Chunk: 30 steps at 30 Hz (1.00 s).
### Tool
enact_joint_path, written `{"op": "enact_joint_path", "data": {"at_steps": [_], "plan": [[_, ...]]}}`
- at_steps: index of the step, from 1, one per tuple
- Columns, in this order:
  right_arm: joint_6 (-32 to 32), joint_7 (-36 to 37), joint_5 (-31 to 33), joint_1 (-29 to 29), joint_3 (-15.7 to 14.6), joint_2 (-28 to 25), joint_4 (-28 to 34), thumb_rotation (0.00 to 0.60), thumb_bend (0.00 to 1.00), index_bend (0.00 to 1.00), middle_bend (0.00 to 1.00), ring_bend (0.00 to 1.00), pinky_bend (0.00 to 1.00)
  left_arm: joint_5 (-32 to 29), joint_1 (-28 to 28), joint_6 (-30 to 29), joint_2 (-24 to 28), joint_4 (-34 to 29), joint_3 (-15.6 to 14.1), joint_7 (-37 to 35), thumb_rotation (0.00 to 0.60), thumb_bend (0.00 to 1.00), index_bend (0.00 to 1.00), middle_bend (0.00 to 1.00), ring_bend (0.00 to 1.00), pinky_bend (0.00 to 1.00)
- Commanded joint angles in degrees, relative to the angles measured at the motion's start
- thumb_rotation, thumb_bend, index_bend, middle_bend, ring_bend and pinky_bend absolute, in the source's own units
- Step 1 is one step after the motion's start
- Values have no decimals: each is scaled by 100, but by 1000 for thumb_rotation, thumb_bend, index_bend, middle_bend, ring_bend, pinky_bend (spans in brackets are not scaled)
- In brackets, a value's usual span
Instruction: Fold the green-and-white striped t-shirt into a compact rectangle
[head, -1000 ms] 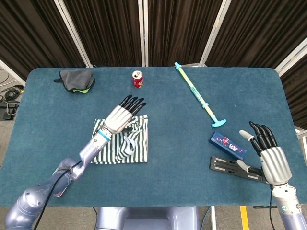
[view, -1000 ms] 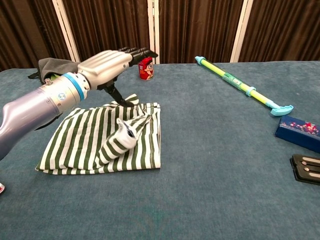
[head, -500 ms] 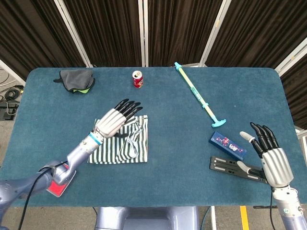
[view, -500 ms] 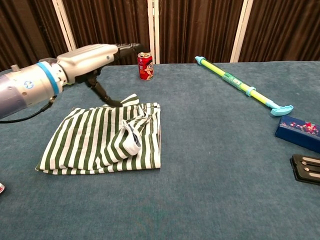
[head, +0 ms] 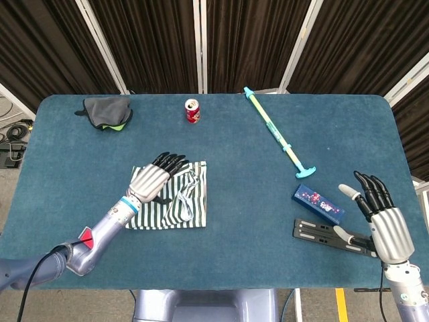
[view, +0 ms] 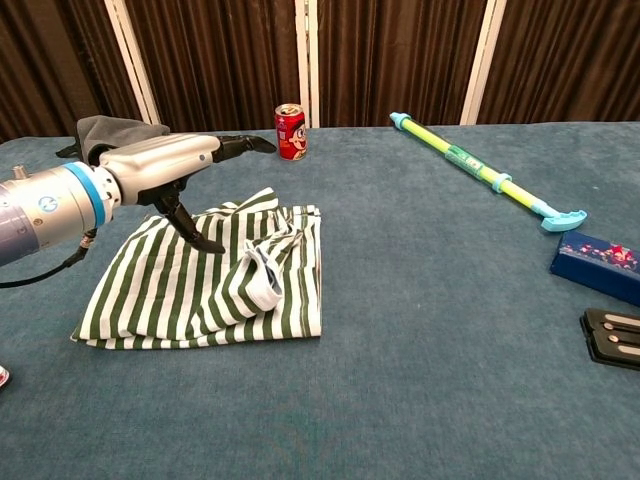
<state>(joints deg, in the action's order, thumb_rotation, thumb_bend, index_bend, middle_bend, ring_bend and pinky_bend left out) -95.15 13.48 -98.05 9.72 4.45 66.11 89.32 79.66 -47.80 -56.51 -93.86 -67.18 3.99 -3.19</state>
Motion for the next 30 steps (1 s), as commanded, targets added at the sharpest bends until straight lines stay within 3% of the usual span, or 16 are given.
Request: {"op": "enact_joint_path", "data": {"at_steps": [1,10,30], "plan": [[-7,25,5,-3,6,-9,-4,600,0,244,0,0,0,-122,-19,105,-71,69,113,134,600,45,0,0,0,0],[-12,72,28,-2,32,-26,-12,600,0,245,0,0,0,-285,-208,254,-684,573,398,305,600,46,0,0,0,0],[-102,187,54,-51,70,-87,-18,600,0,246,0,0,0,-92,-253,324,-1226,727,351,290,600,45,0,0,0,0]]}}
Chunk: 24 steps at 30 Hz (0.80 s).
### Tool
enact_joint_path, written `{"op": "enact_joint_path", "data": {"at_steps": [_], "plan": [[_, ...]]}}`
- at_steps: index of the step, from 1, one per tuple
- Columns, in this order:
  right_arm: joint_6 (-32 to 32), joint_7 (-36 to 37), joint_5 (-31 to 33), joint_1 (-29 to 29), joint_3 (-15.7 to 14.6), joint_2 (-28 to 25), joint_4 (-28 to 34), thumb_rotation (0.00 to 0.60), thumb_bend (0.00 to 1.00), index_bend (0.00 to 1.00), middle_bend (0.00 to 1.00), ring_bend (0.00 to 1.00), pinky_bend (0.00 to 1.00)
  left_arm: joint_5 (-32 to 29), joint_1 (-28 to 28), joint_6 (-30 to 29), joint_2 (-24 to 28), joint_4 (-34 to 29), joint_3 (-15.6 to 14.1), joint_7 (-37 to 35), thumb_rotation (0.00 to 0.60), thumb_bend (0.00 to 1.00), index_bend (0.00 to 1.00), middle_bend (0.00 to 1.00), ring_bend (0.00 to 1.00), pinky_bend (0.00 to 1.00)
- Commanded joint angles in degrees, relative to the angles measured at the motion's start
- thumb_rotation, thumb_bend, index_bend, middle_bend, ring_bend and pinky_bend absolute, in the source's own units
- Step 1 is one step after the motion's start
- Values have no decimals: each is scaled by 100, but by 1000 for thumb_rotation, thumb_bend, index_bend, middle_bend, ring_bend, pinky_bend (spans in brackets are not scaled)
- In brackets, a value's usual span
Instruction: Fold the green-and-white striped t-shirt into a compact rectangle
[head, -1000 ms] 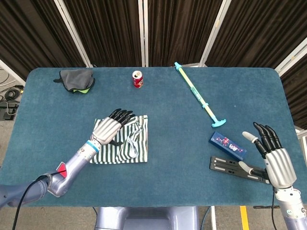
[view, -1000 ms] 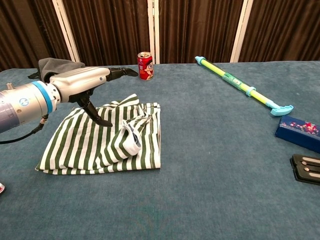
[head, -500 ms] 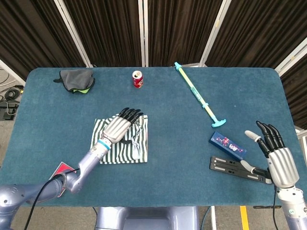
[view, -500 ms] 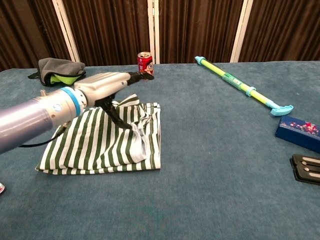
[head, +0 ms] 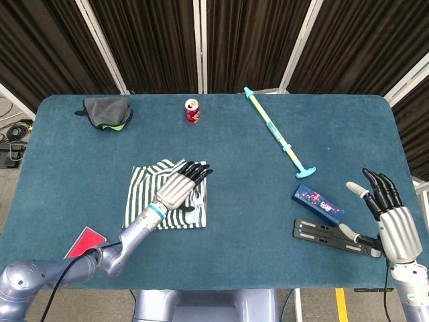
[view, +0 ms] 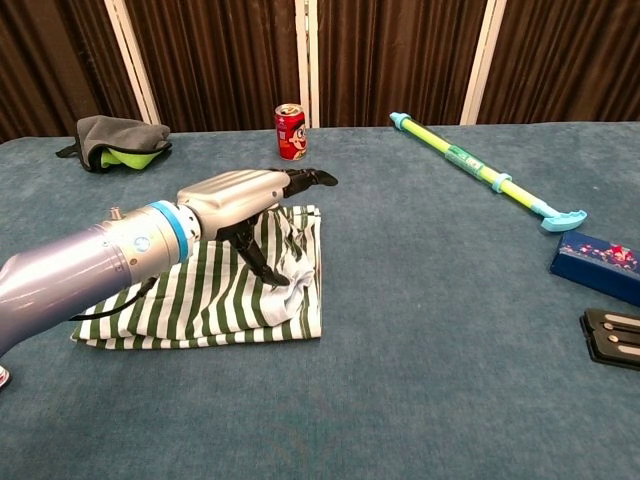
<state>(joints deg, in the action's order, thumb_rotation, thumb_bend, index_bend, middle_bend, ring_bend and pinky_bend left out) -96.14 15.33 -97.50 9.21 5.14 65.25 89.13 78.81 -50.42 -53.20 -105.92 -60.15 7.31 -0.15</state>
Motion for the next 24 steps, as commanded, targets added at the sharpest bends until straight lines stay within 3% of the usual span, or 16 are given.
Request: {"op": "enact_joint_path", "data": {"at_steps": [1,5,10,16,20,24], "plan": [[-6,3,-2,-3,2,-2,4,600,0,246,0,0,0,5,15,-30,-24,36,31,-32,600,45,0,0,0,0],[-18,15,-6,-10,6,-8,12,600,0,246,0,0,0,148,60,-310,95,-101,104,-135,600,45,0,0,0,0],[-37,20,-28,-18,2,-16,32,600,0,246,0,0,0,323,187,-795,607,-708,261,-180,600,45,0,0,0,0],[-18,-48,71,-46,27,-31,50,600,0,207,0,0,0,165,574,-1212,1574,-1850,394,280,600,46,0,0,0,0],[9,-251,181,-95,44,-81,108,600,0,180,0,0,0,-214,1080,-1444,2467,-2984,283,875,600,46,0,0,0,0],[15,-578,255,-143,65,-118,170,600,0,135,0,0,0,-342,1734,-2146,2994,-3772,69,1251,600,46,0,0,0,0]]}}
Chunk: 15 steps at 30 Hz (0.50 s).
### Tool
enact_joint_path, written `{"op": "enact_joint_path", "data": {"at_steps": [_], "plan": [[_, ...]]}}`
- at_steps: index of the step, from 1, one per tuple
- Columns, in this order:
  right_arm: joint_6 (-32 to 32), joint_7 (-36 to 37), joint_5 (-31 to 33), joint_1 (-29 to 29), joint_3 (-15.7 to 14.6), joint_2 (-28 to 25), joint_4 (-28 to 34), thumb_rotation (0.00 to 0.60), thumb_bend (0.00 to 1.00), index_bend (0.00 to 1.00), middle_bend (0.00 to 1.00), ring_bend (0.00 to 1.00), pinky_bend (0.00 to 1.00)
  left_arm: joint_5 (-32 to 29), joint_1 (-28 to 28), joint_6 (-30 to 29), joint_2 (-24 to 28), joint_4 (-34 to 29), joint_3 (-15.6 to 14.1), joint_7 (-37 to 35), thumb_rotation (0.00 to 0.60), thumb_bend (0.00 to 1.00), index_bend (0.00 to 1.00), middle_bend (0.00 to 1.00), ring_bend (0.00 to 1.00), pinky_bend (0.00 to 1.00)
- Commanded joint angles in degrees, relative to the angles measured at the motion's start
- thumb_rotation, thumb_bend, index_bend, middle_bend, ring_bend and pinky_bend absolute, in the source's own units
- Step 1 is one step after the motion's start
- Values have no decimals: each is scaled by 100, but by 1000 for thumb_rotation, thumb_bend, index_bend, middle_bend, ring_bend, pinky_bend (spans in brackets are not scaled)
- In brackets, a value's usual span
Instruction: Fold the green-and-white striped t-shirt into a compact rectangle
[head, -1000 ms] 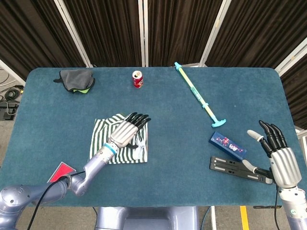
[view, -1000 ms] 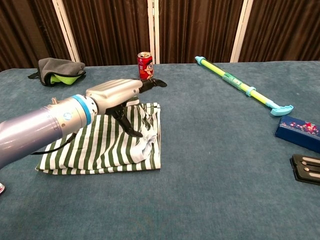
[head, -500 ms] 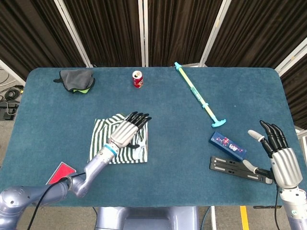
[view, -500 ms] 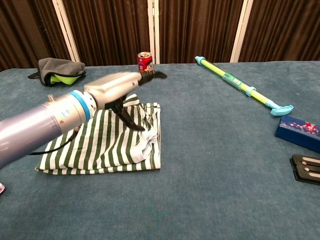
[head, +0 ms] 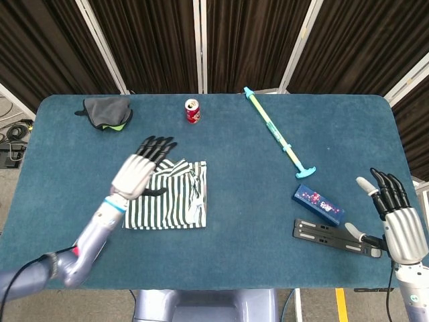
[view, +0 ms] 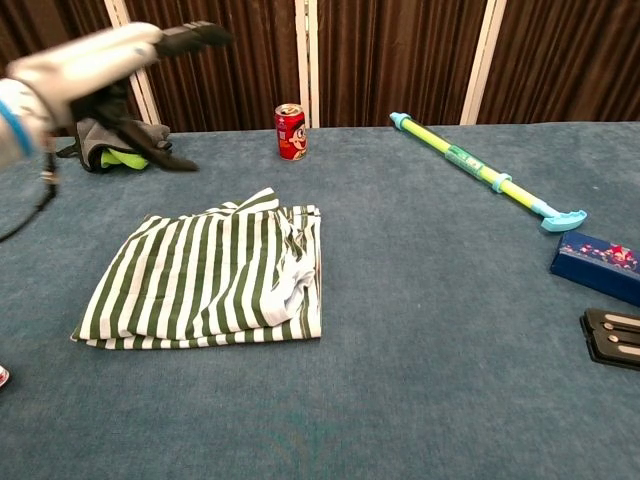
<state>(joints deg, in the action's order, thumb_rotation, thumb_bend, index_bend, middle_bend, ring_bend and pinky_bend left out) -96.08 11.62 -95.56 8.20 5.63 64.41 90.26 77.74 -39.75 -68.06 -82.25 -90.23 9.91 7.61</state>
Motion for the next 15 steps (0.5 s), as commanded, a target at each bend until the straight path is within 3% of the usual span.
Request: {"op": "enact_joint_path", "data": {"at_steps": [1,7,11,15], "plan": [[12,-254,74,-51,18,-42,74,600,0,118,0,0,0,-232,772,-776,684,-848,-235,504,600,46,0,0,0,0],[124,-755,232,-108,11,-92,202,600,0,6,0,0,0,-99,1610,-1600,1092,-1283,-709,611,600,56,0,0,0,0],[147,-1268,358,-158,38,-81,296,600,0,0,0,0,0,129,2172,-2119,1322,-1432,-1082,538,600,58,0,0,0,0],[75,-1545,354,-216,42,-57,400,600,0,0,0,0,0,340,2496,-2402,1463,-1439,-1275,528,600,57,0,0,0,0]]}}
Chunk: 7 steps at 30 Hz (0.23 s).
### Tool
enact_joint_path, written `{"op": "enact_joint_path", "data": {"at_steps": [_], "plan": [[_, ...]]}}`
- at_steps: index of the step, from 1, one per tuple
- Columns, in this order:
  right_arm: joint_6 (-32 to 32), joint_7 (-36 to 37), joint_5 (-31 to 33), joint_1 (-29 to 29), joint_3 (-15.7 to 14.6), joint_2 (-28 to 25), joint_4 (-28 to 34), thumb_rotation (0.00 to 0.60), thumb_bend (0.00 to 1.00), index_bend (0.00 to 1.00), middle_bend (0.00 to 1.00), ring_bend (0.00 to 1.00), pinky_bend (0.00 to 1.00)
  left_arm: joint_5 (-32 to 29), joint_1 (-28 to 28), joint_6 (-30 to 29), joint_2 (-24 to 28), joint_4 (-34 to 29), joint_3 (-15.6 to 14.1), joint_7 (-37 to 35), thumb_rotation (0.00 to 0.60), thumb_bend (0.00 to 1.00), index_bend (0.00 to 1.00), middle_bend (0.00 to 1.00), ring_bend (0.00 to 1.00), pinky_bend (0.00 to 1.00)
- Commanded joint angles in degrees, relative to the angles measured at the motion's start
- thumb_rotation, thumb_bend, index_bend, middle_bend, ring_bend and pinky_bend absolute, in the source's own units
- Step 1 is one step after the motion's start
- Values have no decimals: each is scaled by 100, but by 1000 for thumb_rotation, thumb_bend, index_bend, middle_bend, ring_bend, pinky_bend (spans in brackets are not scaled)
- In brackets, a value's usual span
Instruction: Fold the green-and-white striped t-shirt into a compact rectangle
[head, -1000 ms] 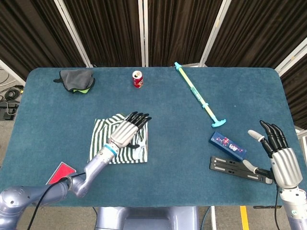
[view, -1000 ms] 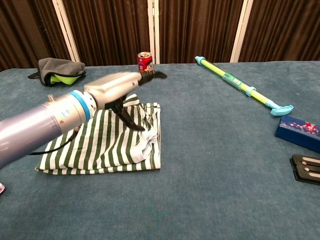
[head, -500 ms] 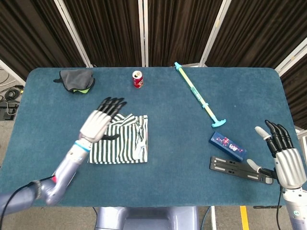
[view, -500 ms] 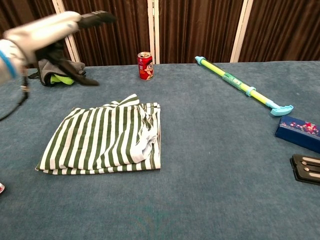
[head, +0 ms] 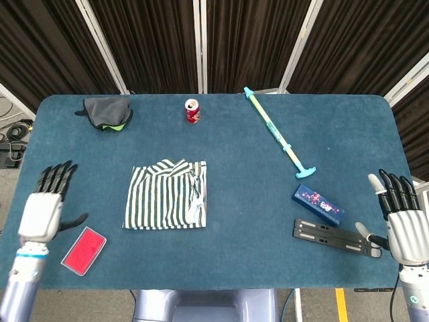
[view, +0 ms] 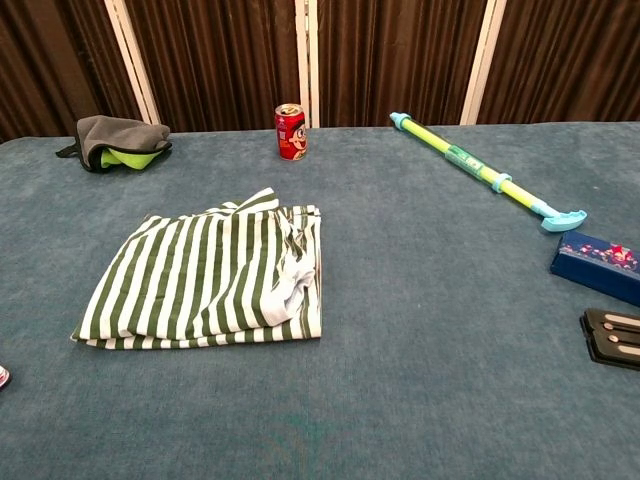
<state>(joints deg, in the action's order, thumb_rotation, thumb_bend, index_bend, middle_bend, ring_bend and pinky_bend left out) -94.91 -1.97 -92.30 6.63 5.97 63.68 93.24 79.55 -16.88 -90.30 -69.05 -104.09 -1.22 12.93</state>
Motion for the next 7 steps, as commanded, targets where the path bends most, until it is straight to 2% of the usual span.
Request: {"op": "enact_joint_path", "data": {"at_steps": [1,7], "plan": [[-59,-203,18,-74,3,12,120,600,0,0,0,0,0,235,269,-225,180,-34,-200,-23,600,57,0,0,0,0],[-53,-265,-24,-103,-13,5,148,600,0,0,0,0,0,476,341,-130,175,247,-172,-373,600,58,0,0,0,0]]}}
